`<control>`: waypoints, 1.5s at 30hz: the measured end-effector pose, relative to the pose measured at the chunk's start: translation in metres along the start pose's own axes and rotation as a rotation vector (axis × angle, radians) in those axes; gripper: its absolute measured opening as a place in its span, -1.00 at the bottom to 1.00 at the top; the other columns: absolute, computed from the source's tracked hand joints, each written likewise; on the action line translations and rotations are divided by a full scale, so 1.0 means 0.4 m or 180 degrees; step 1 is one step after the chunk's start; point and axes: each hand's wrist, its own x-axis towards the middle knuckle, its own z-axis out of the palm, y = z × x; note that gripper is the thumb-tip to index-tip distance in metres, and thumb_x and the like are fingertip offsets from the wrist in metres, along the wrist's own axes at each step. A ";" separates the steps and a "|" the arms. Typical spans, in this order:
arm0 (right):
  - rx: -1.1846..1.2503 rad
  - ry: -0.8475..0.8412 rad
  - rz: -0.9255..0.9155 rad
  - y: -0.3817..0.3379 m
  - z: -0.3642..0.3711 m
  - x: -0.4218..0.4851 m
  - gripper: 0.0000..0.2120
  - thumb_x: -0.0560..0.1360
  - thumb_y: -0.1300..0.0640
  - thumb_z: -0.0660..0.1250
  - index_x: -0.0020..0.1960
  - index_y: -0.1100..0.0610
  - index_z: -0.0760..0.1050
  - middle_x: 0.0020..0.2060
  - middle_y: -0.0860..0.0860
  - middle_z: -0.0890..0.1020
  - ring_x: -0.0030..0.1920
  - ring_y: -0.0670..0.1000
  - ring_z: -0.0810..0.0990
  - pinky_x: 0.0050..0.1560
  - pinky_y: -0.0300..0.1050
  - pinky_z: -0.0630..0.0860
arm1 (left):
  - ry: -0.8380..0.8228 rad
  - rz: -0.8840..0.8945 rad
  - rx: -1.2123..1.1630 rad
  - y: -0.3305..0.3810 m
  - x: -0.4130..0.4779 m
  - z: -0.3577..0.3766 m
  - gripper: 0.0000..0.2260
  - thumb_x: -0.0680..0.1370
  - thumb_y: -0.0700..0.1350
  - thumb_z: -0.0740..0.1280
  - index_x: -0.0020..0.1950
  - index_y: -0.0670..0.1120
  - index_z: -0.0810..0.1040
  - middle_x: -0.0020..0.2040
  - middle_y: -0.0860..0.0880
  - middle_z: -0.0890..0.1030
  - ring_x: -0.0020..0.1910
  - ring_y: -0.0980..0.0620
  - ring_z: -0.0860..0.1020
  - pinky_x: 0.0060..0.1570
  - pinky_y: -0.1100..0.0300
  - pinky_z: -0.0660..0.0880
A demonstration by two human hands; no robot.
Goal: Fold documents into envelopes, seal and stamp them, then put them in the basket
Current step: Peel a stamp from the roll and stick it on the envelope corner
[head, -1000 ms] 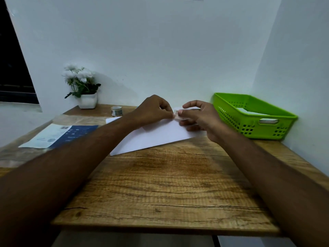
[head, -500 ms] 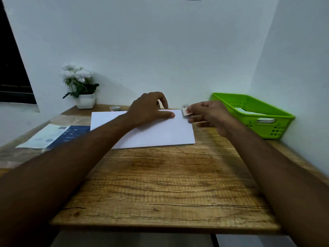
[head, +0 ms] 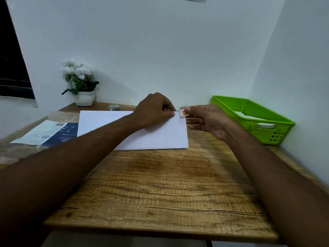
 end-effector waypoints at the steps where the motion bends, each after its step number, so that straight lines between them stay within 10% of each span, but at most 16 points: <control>1: 0.0023 -0.0014 -0.0003 -0.002 0.001 0.000 -0.73 0.46 0.16 0.45 0.11 0.27 0.62 -0.21 0.06 0.70 -0.28 -0.05 0.67 -0.26 -0.21 0.62 | 0.0024 0.0008 -0.0021 0.002 -0.001 0.000 -0.89 0.46 -0.11 0.42 -0.06 -0.03 0.70 -0.31 0.22 0.56 -0.29 0.26 0.51 -0.13 0.19 0.49; 14: -0.0236 0.0171 -0.0110 0.003 0.026 -0.013 -0.73 0.39 0.08 0.51 0.04 0.19 0.67 -0.10 0.05 0.74 -0.13 -0.05 0.71 -0.18 -0.18 0.57 | 0.0217 -0.0295 -0.0507 0.005 -0.002 -0.007 -0.90 0.47 -0.17 0.44 -0.05 -0.09 0.71 -0.25 0.08 0.63 -0.32 0.30 0.53 -0.35 0.55 0.35; 45: -0.0182 0.0901 -0.0477 0.019 0.082 -0.024 -0.79 0.30 0.09 0.58 -0.16 0.20 0.68 -0.24 0.04 0.73 -0.17 0.05 0.72 -0.08 0.03 0.61 | 0.0241 -0.0711 -0.1203 0.026 -0.014 -0.011 -0.82 0.41 0.00 0.51 -0.15 -0.11 0.73 -0.23 -0.01 0.70 -0.22 0.11 0.64 -0.21 0.25 0.54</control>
